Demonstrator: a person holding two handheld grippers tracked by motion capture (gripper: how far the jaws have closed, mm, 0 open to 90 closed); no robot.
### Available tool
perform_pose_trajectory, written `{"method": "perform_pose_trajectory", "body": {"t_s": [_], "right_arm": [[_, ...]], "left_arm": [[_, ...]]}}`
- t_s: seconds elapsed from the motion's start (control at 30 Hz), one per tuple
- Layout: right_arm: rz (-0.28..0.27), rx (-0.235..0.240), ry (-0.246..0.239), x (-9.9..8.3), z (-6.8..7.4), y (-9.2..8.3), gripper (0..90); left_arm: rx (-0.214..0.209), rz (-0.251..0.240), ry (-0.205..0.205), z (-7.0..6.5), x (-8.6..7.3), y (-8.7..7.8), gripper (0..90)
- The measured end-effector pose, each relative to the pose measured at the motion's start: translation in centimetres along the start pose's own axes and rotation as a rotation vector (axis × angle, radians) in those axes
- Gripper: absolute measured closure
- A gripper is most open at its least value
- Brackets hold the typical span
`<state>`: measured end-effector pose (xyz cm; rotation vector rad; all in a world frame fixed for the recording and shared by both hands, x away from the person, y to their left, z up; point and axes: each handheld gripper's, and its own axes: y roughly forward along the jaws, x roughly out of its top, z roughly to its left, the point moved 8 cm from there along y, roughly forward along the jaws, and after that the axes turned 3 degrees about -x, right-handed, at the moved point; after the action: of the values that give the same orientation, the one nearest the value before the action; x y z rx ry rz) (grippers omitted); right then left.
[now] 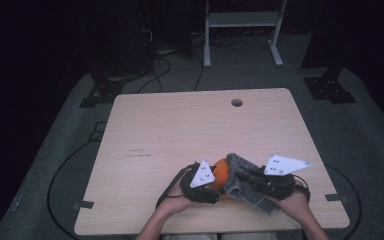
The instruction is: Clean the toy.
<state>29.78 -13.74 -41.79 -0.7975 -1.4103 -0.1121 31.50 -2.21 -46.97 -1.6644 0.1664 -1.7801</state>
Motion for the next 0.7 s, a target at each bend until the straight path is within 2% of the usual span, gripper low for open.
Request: {"method": "perform_pose_trajectory", "body": {"t_s": [0.03, 0.13, 0.17, 0.2, 0.23, 0.27, 0.3, 0.33, 0.37, 0.4, 0.43, 0.57, 0.6, 0.63, 0.7], "right_arm": [[0.007, 0.013, -0.028, 0.3, 1.1, 0.6, 81.1], [0.006, -0.009, -0.027, 0.3, 0.6, 1.0, 81.1], [-0.006, -0.036, 0.012, 0.1, -0.5, 0.7, 81.0], [-0.01, -0.057, 0.018, 0.0, -1.1, 0.5, 81.0], [-0.014, -0.081, 0.03, -0.2, -1.8, 0.3, 81.0], [-0.014, -0.081, 0.03, -0.2, -1.8, 0.3, 81.0], [-0.01, -0.11, 0.069, -1.0, -3.1, -0.1, 80.9], [-0.01, -0.11, 0.069, -1.0, -3.1, -0.1, 80.9], [0.002, -0.124, 0.1, -2.0, -4.1, -0.4, 80.9], [0.002, -0.124, 0.1, -2.0, -4.1, -0.4, 80.9], [0.01, -0.127, 0.12, -2.6, -4.5, -0.5, 80.9], [0.021, -0.141, 0.082, -2.0, -3.9, -0.7, 81.0], [0.014, -0.131, 0.075, -1.7, -3.5, -0.7, 81.1], [0.006, -0.108, 0.063, -1.2, -2.7, -0.6, 81.1], [-0.01, -0.057, 0.031, -0.1, -1.1, -0.3, 81.0]], "left_arm": [[-0.002, 0.007, 0.017, -0.3, -0.3, 0.1, 33.8], [-0.009, 0.005, 0.019, -0.4, -0.4, 0.1, 35.3], [-0.009, -0.012, 0.0, -0.3, -0.4, 0.1, 36.0], [-0.009, -0.012, 0.0, -0.3, -0.4, 0.1, 36.4], [-0.009, -0.02, -0.017, -0.1, -0.3, 0.2, 37.0], [-0.009, -0.02, -0.017, -0.1, -0.3, 0.2, 37.4], [-0.009, -0.029, -0.039, 0.0, -0.3, 0.3, 37.6], [-0.009, -0.029, -0.039, 0.0, -0.3, 0.3, 37.7], [-0.005, -0.031, -0.052, 0.2, -0.3, 0.3, 37.7], [-0.005, -0.031, -0.052, 0.2, -0.3, 0.3, 37.7], [0.0, -0.033, -0.058, 0.1, -0.2, 0.4, 37.7], [0.021, -0.034, -0.061, 0.3, 0.2, 0.2, 38.8], [0.021, -0.034, -0.061, 0.3, 0.2, 0.2, 39.0], [0.027, -0.015, -0.03, 0.0, 0.3, 0.2, 39.2], [0.029, -0.011, -0.005, -0.4, 0.4, 0.3, 39.2]]}}
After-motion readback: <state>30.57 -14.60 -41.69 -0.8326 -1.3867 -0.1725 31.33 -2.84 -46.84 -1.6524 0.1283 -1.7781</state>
